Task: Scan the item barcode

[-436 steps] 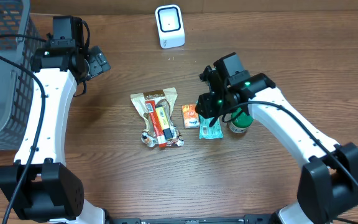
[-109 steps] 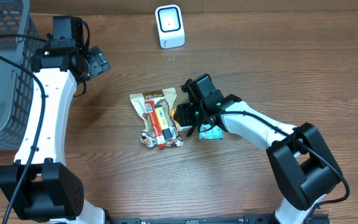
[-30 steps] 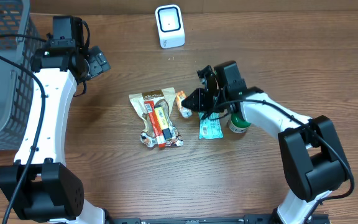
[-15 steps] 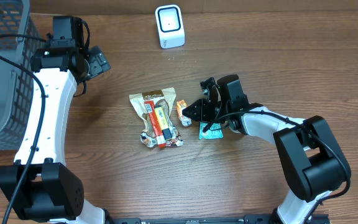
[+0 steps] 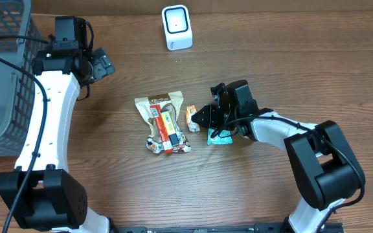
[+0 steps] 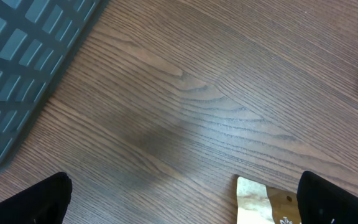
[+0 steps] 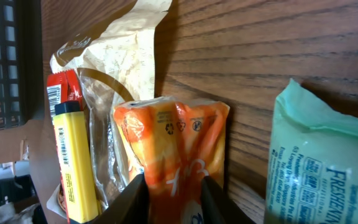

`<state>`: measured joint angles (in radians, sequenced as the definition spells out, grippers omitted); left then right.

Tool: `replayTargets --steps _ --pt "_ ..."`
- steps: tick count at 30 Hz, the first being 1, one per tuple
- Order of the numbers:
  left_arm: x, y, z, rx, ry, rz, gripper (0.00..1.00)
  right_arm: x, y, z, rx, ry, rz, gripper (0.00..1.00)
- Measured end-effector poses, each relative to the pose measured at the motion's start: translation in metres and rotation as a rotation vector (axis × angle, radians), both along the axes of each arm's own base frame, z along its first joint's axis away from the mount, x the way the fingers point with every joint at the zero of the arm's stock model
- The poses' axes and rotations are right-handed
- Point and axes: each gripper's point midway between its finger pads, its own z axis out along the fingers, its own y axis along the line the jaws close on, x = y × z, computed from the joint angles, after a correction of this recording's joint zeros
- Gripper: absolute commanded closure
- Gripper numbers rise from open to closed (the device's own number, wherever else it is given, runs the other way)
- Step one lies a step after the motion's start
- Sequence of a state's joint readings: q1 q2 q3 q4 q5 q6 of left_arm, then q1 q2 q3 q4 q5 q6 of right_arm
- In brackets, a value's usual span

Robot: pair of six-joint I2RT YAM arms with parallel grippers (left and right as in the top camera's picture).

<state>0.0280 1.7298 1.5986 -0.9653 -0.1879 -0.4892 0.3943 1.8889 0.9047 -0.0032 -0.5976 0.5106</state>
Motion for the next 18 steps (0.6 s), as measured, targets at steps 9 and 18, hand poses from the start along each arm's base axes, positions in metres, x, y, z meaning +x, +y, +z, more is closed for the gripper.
replayTargets --steps 9,18 --pt "0.000 0.000 0.000 0.000 0.000 0.000 0.00 0.000 0.000 0.002 -0.002 -0.010 0.004 0.64" --pt "0.000 0.000 0.000 0.000 0.000 0.000 0.00 0.005 0.000 0.025 0.009 -0.069 0.000 0.64"
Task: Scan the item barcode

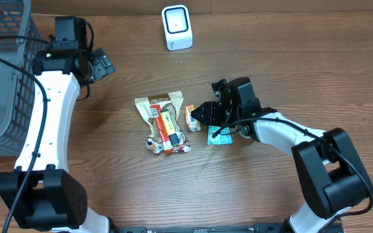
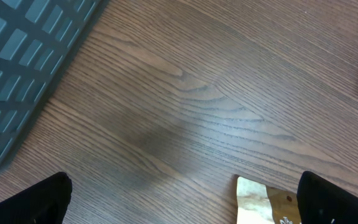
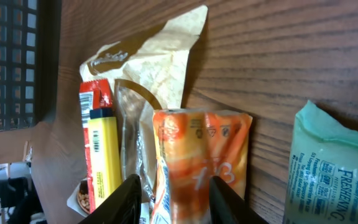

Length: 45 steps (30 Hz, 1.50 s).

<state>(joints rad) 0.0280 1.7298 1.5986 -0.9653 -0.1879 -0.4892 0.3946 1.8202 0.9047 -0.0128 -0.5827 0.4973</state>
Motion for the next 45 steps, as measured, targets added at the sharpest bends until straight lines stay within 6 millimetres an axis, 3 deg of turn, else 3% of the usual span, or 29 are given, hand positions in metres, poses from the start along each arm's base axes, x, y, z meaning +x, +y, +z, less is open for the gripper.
replayTargets --steps 7,10,12,16,19,24,27,34,45 --pt "0.000 0.000 0.000 0.000 0.000 0.000 0.00 -0.002 -0.013 -0.001 -0.082 -0.004 -0.033 0.45" --pt "0.000 0.000 0.000 0.000 0.000 0.000 0.00 -0.006 -0.026 0.003 -0.163 0.015 -0.047 0.46" --pt "0.000 0.000 0.000 0.000 0.000 0.000 0.00 -0.004 -0.030 0.017 -0.219 -0.007 -0.040 0.46" --pt "0.000 0.000 0.000 0.000 0.000 0.000 0.00 0.006 -0.017 0.053 -0.268 -0.111 0.010 0.50" --pt "0.000 0.000 0.000 0.000 0.000 0.000 0.00 0.001 0.000 0.062 -0.293 -0.168 0.053 0.51" --pt "0.000 0.000 0.000 0.000 0.000 0.000 0.00 -0.019 0.026 0.053 -0.408 -0.245 0.120 0.51" --pt "0.000 0.000 0.000 0.000 0.000 0.000 0.00 -0.028 0.037 0.038 -0.506 -0.285 0.147 0.52" --pt "0.000 0.000 0.000 0.000 0.000 0.000 0.00 -0.023 0.030 -0.001 -0.693 -0.312 0.124 0.53" --pt "0.000 0.000 0.000 0.000 0.000 0.000 0.00 -0.011 0.030 0.004 -0.703 -0.359 0.084 0.57"
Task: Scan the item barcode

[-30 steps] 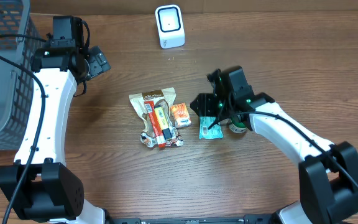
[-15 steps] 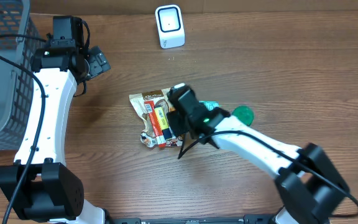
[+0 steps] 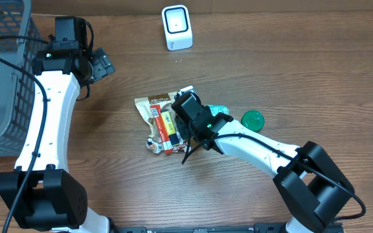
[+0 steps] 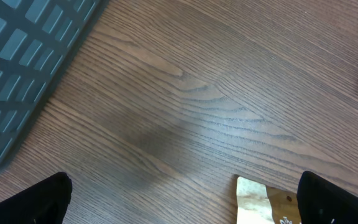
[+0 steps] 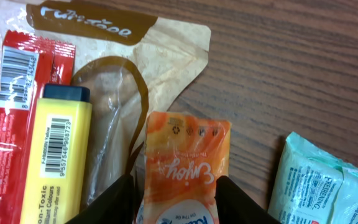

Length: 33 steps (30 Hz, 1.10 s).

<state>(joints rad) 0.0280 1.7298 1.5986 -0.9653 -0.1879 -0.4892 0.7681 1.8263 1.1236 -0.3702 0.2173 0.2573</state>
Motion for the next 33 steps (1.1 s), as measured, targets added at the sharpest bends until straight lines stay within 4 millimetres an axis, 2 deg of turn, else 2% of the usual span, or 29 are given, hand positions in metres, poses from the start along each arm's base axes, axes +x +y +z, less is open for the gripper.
replayTargets --steps 4,11,14,17,18,23,26,28,31,33 --pt "0.000 0.000 0.000 0.000 0.000 0.000 0.00 0.003 0.003 0.000 0.011 -0.010 0.001 0.57" --pt "0.000 0.000 0.000 0.000 0.000 0.000 0.00 -0.001 0.004 -0.023 -0.009 0.034 0.011 0.59" --pt "0.000 0.000 0.000 0.000 0.000 0.000 0.00 -0.002 0.004 -0.028 -0.014 0.043 0.013 0.67" --pt "0.000 0.000 0.000 0.000 0.000 0.000 0.00 -0.002 0.004 -0.032 -0.026 0.046 0.025 0.92" --pt "0.000 0.000 0.000 0.000 0.000 0.000 0.00 -0.002 0.004 -0.032 -0.025 0.047 0.026 0.96" --pt "0.000 0.000 0.000 0.000 0.000 0.000 0.00 -0.005 0.002 -0.029 -0.042 0.069 0.030 0.96" --pt "0.000 0.000 0.000 0.000 0.000 0.000 0.00 -0.009 -0.002 -0.015 -0.017 0.092 0.031 0.96" --pt "0.000 0.000 0.000 0.000 0.000 0.000 0.00 -0.007 -0.004 0.003 0.051 0.104 0.020 0.96" --pt "0.000 0.000 0.000 0.000 0.000 0.000 0.00 0.008 -0.012 0.037 0.208 0.126 -0.013 0.96" --pt "0.000 0.000 0.000 0.000 0.000 0.000 0.00 0.018 -0.019 0.052 0.313 0.160 -0.032 0.96"
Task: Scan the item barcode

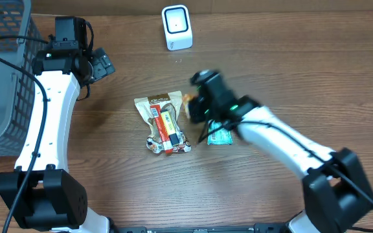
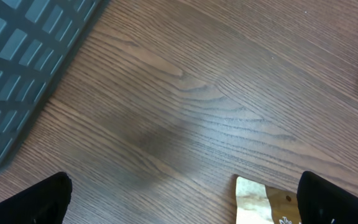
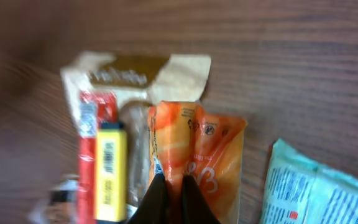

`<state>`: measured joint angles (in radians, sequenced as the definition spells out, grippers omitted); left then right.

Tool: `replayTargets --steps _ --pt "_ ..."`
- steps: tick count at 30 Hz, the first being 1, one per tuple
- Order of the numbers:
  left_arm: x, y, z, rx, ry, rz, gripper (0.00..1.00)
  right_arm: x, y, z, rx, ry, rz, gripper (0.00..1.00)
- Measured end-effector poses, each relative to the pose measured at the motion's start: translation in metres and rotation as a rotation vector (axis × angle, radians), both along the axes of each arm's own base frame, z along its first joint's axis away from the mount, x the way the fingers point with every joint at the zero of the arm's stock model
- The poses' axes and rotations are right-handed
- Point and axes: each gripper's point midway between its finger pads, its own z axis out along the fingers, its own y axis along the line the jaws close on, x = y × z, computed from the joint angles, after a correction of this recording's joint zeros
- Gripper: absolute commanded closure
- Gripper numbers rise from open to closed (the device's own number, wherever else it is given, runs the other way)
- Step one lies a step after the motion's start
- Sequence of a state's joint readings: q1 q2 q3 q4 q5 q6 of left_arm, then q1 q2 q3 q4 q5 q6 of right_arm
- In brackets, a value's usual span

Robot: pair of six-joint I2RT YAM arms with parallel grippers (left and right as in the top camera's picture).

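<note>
My right gripper [image 3: 169,199] is shut on a creased orange snack pouch [image 3: 210,155], pinching its lower left part. The pouch hangs over the right edge of a brown paper bag [image 3: 135,71]. Overhead, the right gripper [image 1: 199,107] is blurred with motion, with a bit of the orange pouch [image 1: 188,98] showing beside it. The white barcode scanner [image 1: 177,27] stands at the table's far edge. My left gripper [image 1: 99,65] is open, far off at the upper left; its view shows bare wood between the fingers [image 2: 42,199].
A yellow tube [image 3: 110,168] and a red bar [image 3: 89,124] lie on the brown bag [image 1: 164,123]. A teal wipes packet [image 1: 220,136] lies right of the pouch. A grey wire basket fills the left edge.
My right gripper was open with a finger on each side of the orange pouch; now it is shut on it. The gripper stands higher and farther toward the scanner. The left arm has not moved.
My right gripper first reached in low from the right, open, fingers astride the orange pouch beside the brown bag. Later the arm stood over the pile, still open round the pouch. Now it grips the pouch and is moving.
</note>
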<state>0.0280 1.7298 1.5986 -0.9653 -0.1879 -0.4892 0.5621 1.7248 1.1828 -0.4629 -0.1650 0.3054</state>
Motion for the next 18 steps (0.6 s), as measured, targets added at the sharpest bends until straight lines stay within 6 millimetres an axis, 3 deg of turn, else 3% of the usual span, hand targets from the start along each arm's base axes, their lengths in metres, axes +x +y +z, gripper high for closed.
replayTargets --steps 4,7,11,15,18 --pt "0.000 0.000 0.000 0.000 0.000 0.000 0.00 0.012 -0.010 0.009 0.188 0.081 -0.012 0.96" --pt "0.000 0.000 0.000 0.000 0.000 0.000 0.00 0.013 -0.002 0.008 0.304 0.113 0.012 0.96" --pt "0.000 0.000 0.000 0.000 0.000 0.000 0.00 0.005 0.012 -0.014 0.384 0.171 0.037 0.96" --pt "0.000 0.000 0.000 0.000 0.000 0.000 0.00 -0.002 0.014 -0.041 0.408 0.248 0.017 0.96" --pt "0.000 0.000 0.000 0.000 0.000 0.000 0.00 -0.004 0.015 -0.049 0.414 0.278 0.007 0.96"
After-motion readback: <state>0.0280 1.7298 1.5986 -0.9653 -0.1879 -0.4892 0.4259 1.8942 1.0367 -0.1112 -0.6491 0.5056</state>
